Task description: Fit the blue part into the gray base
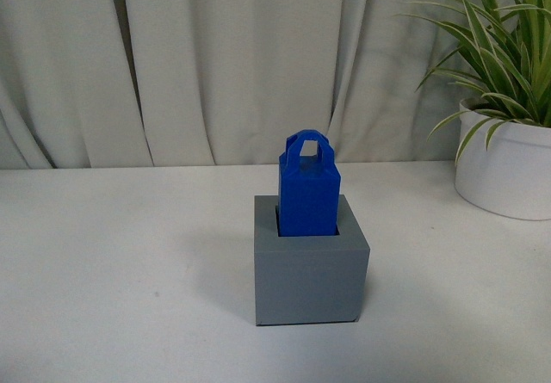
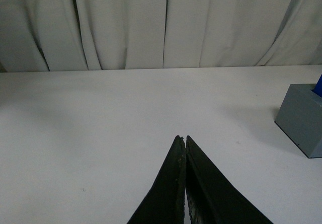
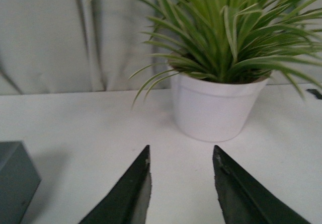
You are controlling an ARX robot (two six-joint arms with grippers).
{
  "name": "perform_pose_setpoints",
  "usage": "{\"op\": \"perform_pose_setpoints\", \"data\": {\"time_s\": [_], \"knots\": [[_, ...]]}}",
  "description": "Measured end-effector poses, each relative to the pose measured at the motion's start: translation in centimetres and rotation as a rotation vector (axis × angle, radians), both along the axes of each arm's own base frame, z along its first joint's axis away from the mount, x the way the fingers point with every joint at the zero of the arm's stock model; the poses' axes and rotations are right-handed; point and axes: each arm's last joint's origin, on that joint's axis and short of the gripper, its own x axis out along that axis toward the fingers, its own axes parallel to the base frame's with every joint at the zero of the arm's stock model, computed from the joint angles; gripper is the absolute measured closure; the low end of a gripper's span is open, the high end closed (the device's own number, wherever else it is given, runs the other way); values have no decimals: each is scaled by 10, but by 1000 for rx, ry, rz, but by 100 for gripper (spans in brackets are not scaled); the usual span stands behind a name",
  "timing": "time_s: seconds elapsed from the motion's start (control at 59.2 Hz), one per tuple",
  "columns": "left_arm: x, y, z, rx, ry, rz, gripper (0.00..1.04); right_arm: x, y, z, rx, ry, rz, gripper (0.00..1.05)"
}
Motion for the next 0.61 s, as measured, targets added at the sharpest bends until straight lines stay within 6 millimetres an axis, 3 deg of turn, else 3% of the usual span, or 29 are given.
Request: {"op": "perform_pose_setpoints", "data": {"time_s": [0.186,0.608], "knots": [[0,0,0,0,0,2,101,-20,-6,-12,2,-7,-24,104],[0,0,0,0,0,1,101,-57,-6,-32,6,-4,-21,103]]}}
